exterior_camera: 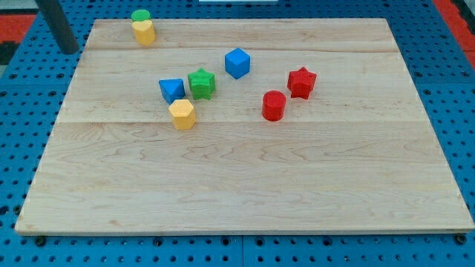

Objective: Separate the green circle and the yellow heart

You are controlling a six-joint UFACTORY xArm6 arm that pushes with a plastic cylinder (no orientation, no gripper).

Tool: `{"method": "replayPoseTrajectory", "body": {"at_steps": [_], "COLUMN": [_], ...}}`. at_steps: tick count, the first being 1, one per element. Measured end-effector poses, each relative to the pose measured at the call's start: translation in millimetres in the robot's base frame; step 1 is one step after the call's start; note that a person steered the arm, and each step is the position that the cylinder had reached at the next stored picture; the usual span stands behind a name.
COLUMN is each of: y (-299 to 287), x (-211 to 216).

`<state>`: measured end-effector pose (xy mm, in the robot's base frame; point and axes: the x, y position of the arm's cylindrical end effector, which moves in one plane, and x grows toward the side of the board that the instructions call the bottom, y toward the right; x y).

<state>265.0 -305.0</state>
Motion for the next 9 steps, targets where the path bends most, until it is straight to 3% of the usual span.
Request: {"method": "replayPoseTrajectory", "body": {"at_steps": [1,4,5,8,9], "y": [0.0,15.3,21.6,126.1,152.6], "x": [-33.3,-74.1,-74.0,-71.2,-51.7]}}
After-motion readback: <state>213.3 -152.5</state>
